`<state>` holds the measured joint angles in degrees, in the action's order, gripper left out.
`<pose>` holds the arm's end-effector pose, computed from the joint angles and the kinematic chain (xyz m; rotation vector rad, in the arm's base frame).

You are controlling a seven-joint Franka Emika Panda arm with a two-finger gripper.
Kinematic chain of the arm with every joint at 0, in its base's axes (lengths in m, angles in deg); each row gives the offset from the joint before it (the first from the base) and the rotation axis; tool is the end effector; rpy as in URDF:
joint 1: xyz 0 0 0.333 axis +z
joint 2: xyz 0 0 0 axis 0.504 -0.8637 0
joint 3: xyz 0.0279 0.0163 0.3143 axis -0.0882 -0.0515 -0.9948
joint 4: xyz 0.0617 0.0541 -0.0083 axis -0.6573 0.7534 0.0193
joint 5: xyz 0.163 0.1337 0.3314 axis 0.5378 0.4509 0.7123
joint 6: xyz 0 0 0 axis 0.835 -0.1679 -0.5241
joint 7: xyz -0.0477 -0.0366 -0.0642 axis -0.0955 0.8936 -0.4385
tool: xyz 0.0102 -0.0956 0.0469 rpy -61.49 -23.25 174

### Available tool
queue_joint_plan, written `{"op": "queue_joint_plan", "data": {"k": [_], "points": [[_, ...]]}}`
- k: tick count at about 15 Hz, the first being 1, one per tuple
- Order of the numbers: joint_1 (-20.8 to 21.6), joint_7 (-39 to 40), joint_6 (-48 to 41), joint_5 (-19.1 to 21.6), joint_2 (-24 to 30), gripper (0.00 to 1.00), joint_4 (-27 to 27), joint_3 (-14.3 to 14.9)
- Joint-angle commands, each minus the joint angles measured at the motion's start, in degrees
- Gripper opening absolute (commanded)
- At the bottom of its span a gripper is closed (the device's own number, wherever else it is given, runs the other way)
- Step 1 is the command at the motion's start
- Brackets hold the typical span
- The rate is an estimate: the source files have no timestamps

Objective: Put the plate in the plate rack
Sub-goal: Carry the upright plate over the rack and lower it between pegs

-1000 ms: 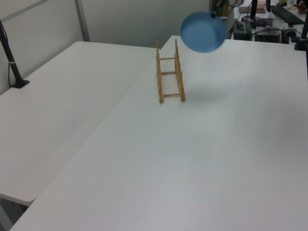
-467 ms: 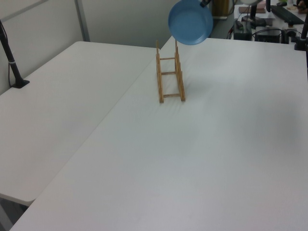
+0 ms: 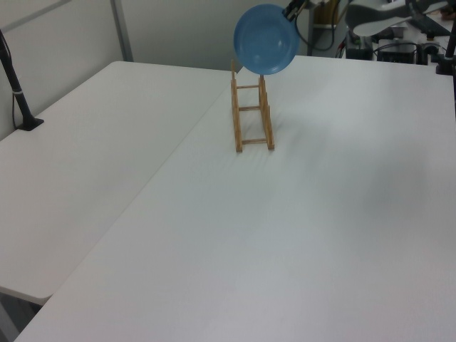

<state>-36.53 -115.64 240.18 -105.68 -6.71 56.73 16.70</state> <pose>0.6646 -0.1105 0.5543 2.2801 -0.0697 1.0463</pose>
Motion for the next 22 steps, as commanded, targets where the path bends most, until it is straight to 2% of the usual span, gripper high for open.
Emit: {"op": "queue_joint_plan", "data": {"k": [1, 4, 6, 9, 19, 21, 22], "points": [[1.77, -13.84, 0.42, -13.88, -1.23, 0.0, -0.53, 0.43], [2.91, -22.55, -0.46, -23.21, -2.55, 0.0, -0.53, 0.43], [3.62, -26.34, -2.04, -26.65, -3.6, 0.0, -0.53, 0.43], [4.32, -27.59, -2.92, -28.24, -4.74, 0.0, -0.53, 0.43], [5.03, -27.76, -3.45, -29.04, -6.59, 0.0, -0.62, 0.25], [5.03, -27.76, -3.45, -28.68, -6.68, 0.14, -0.62, 0.25], [5.03, -27.85, -3.45, -28.07, -6.77, 0.33, -0.62, 0.17]]}}
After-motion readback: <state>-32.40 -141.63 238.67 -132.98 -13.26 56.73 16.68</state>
